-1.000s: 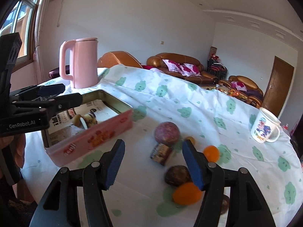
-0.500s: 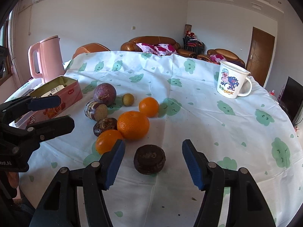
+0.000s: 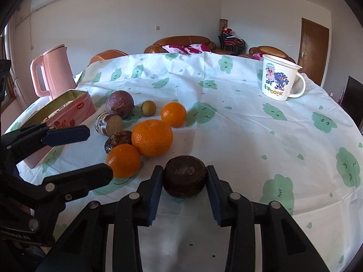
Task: Organize fruits
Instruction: 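Grasp the dark round fruit with the right tool while the left tool grasps an orange, then lift both held fruits and carry them toward the pink tin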
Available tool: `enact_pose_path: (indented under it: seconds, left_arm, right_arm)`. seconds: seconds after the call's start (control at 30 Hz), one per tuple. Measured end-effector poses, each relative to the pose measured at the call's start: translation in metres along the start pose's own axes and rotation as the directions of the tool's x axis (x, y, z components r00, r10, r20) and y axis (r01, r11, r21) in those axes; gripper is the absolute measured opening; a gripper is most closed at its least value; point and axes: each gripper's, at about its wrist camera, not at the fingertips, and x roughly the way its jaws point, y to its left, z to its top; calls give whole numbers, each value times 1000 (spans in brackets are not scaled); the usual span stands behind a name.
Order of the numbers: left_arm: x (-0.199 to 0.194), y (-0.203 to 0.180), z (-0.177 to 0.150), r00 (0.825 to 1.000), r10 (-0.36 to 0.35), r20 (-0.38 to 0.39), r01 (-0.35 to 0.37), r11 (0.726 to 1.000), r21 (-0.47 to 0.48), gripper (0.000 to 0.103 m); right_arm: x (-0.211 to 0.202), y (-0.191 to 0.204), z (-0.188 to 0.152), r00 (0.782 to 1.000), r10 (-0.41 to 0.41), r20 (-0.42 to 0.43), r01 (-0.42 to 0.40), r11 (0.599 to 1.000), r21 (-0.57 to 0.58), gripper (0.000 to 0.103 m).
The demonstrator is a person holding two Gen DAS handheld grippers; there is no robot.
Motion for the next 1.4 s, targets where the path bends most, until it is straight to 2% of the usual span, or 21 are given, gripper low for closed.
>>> enact_pose_path:
  seconds: [0.13, 0.2, 0.37, 0.43, 0.47, 0.6, 0.8, 0.97, 1.4]
  left_arm:
    - [10, -6, 0, 999, -24, -35, 25, 1000, 6, 54]
    - [16, -6, 0, 998, -23, -52, 23, 1000, 3, 47]
    - [21, -4, 1, 998, -27, -63, 27, 1000, -9, 47]
    - [24, -4, 1, 997, -31, -73, 30, 999, -13, 42]
    - [25, -3, 1, 996, -40, -78, 39, 999, -16, 36]
    - [23, -1, -1, 996, -63, -69, 61, 998, -34, 35]
    - [14, -2, -5, 997, -75, -18, 74, 997, -28, 35]
    - [2, -2, -7, 996, -70, 54, 71, 997, -25, 35]
    - [-18, -1, -12, 982, -38, 185, 41, 999, -14, 35]
  right_arm:
    - [-1, -1, 0, 1000, -18, 16, 17, 1000, 15, 40]
    - [-1, -1, 0, 1000, -23, 18, 23, 1000, 14, 40]
    - [-2, -4, 0, 999, -21, 29, 20, 999, 30, 40]
    - [-3, -3, 0, 999, -30, 35, 29, 999, 22, 40]
    - [-3, -2, 0, 999, -35, 40, 35, 999, 18, 40]
    - [-5, -2, -1, 998, -39, 58, 38, 999, 18, 40]
    - [-10, -1, -2, 995, -43, 94, 42, 999, 12, 40]
    - [-15, 1, -4, 991, -42, 126, 42, 999, 3, 40]
    - [-25, 8, -8, 978, -54, 203, 63, 997, -38, 39]
